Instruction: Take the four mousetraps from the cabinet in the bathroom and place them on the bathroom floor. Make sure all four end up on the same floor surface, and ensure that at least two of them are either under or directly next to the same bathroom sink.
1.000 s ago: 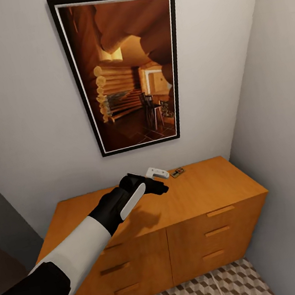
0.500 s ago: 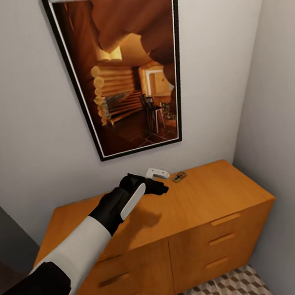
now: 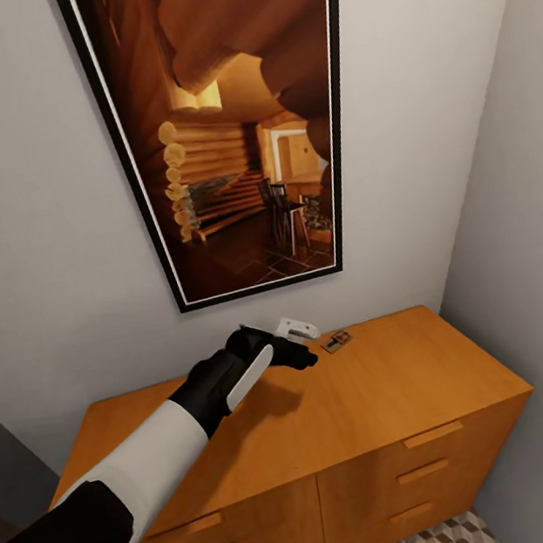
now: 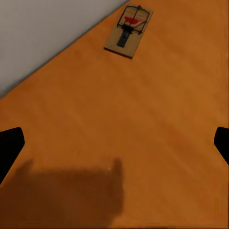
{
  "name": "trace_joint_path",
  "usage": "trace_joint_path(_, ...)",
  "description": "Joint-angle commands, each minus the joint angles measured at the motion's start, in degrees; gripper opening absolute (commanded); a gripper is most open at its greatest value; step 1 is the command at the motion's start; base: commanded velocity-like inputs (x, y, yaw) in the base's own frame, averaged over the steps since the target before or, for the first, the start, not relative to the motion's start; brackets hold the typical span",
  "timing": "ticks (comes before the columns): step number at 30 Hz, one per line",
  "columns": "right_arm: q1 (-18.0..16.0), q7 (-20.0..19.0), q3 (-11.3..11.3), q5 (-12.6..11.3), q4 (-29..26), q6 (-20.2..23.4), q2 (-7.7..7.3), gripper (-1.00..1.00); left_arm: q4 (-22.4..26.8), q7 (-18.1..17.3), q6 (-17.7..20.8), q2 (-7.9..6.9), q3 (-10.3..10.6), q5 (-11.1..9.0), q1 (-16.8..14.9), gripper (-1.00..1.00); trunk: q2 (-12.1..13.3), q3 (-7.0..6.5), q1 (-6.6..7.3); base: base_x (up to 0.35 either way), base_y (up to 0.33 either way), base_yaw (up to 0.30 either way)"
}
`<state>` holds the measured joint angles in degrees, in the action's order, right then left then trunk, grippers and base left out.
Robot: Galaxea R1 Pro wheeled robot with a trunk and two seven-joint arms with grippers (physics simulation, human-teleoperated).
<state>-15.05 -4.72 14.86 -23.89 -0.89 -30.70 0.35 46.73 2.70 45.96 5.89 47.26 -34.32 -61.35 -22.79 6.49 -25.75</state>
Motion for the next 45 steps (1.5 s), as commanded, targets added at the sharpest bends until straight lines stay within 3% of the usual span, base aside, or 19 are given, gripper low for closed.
trace_joint_path(1, -0.1, -0.5, 0.2, -0.6, 0.1, -0.2, 0.01, -1.00, -0.1, 0.0, -0.1, -0.02, 0.4, -0.3, -0.1, 1.00, -0.1, 0.12, -0.04, 0.020, 0.000, 0.000)
trace_joint_path(10, -0.1, -0.5, 0.2, -0.6, 0.1, -0.2, 0.01, -1.00, -2.7, -1.1, -4.2, -0.01, 1.7, -0.4, 0.0, 1.00, -0.1, 0.12, -0.04, 0.004, 0.000, 0.000)
trace_joint_path(20, -0.1, -0.5, 0.2, -0.6, 0.1, -0.2, 0.01, -1.00, -2.9, -1.2, -4.4, -0.01, 1.7, -0.4, 0.0, 1.00, -0.1, 0.24, -0.04, 0.000, 0.000, 0.000)
trace_joint_path(45, 0.0, -0.5, 0.2, -0.6, 0.1, -0.2, 0.01, -1.00, -3.1, -1.2, -4.4, 0.04, 1.7, -0.4, 0.0, 1.00, -0.1, 2.14, -0.04, 0.001, 0.000, 0.000)
